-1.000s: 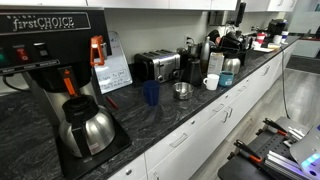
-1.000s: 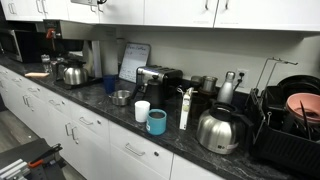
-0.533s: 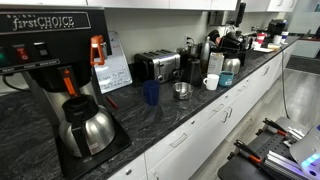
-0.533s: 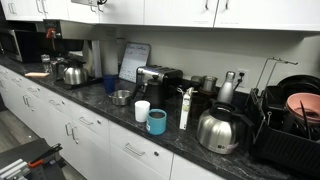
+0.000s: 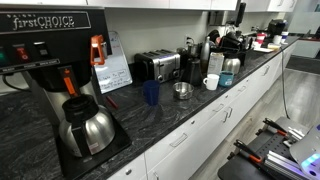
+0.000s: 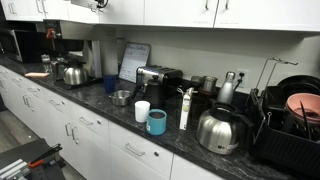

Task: Open the right cabinet door

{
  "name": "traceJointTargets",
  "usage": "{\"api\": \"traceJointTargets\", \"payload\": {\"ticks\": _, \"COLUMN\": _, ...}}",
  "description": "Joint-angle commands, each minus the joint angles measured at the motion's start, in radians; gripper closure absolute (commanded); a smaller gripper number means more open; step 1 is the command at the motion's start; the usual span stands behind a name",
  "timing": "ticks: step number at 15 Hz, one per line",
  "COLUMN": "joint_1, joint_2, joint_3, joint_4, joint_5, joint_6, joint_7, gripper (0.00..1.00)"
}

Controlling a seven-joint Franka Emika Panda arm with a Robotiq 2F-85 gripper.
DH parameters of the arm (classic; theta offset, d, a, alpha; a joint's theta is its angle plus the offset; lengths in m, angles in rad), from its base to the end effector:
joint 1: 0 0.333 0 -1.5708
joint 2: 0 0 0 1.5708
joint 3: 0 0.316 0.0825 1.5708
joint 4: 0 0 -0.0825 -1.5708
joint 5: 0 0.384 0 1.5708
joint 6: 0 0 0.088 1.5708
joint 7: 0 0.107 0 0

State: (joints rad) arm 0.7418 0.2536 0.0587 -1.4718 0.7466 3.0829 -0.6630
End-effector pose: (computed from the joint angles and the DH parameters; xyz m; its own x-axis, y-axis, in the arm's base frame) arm 0.5115 0.4385 0.6819 0.2080 0.0746 0.9753 0.7282 -0.6775 -0.1035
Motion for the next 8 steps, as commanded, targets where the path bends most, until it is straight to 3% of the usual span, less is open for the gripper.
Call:
{"api": "traceJointTargets", "payload": {"ticks": 1, "joint_1": -0.043, "joint_2": 0.028, "joint_3": 0.05, "joint_4": 0.056, "joint_5": 0.063, "joint_6": -0.02, "joint_7": -0.062, "gripper": 0.03}}
{"api": "traceJointTargets", "payload": {"ticks": 2, "joint_1": -0.051, "joint_2": 0.03, "joint_3": 0.062, "joint_4": 0.061, "joint_5": 0.078, "joint_6": -0.014, "joint_7": -0.072, "gripper": 0.27}}
{"api": "traceJointTargets", "payload": {"ticks": 4, "joint_1": -0.063, "joint_2": 0.029, "joint_3": 0.077, "joint_4": 0.064, "joint_5": 0.102, "joint_6": -0.007, "joint_7": -0.086, "gripper": 0.3}}
{"api": "traceJointTargets", "payload": {"ticks": 8, "joint_1": -0.086, "joint_2": 0.009, "joint_3": 0.089, "joint_4": 0.041, "joint_5": 0.143, "joint_6": -0.007, "joint_7": -0.103, "gripper": 0.56}}
